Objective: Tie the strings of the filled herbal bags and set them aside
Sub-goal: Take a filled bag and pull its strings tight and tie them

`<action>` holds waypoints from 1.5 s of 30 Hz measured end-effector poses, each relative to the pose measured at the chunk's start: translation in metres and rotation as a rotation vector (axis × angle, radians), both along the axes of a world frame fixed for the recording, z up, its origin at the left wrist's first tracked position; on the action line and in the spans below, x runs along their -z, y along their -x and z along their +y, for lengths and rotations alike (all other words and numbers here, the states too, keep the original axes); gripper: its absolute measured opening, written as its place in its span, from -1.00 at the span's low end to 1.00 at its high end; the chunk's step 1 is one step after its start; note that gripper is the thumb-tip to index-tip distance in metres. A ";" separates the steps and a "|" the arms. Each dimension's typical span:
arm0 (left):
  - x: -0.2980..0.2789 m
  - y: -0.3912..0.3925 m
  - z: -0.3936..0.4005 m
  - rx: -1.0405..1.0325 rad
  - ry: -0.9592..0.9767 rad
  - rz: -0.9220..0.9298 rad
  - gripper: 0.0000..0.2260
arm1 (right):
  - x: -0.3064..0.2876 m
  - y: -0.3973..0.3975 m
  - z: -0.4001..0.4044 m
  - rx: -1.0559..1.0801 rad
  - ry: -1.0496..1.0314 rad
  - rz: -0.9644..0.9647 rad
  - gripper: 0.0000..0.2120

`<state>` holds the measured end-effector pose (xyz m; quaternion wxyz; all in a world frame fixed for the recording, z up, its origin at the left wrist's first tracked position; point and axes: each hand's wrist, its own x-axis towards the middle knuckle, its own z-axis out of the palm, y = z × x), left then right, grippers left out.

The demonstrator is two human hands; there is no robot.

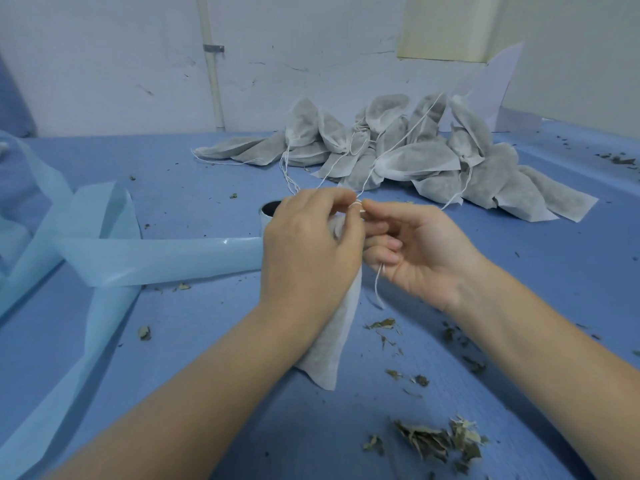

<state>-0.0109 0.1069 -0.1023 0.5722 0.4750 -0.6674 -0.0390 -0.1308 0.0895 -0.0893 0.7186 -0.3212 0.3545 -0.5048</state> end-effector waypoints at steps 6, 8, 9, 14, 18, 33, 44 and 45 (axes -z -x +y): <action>-0.006 -0.004 -0.003 0.017 -0.102 0.088 -0.94 | 0.000 0.001 0.001 0.113 0.103 0.183 -0.92; -0.007 -0.007 -0.005 -0.018 -0.116 0.020 -0.94 | 0.002 0.002 0.001 0.201 0.220 0.412 -0.88; -0.006 -0.007 -0.005 -0.053 -0.101 -0.054 -0.94 | 0.002 0.002 0.001 0.227 0.281 0.517 -0.88; -0.005 -0.009 -0.006 -0.159 0.013 -0.264 -0.95 | 0.002 0.007 0.003 0.204 0.426 0.643 -0.91; -0.010 -0.007 -0.008 -0.096 -0.196 -0.125 -0.93 | 0.002 0.008 0.002 0.196 0.453 0.533 -0.91; -0.017 -0.004 -0.012 0.214 -0.622 0.385 -0.80 | 0.009 -0.008 0.005 0.187 0.458 0.378 -0.83; -0.017 -0.003 -0.015 0.049 -0.466 0.425 -0.77 | 0.008 -0.001 -0.001 0.251 0.572 0.611 -0.94; -0.016 -0.002 -0.016 0.070 -0.467 0.436 -0.78 | 0.008 0.000 -0.001 0.269 0.564 0.610 -0.94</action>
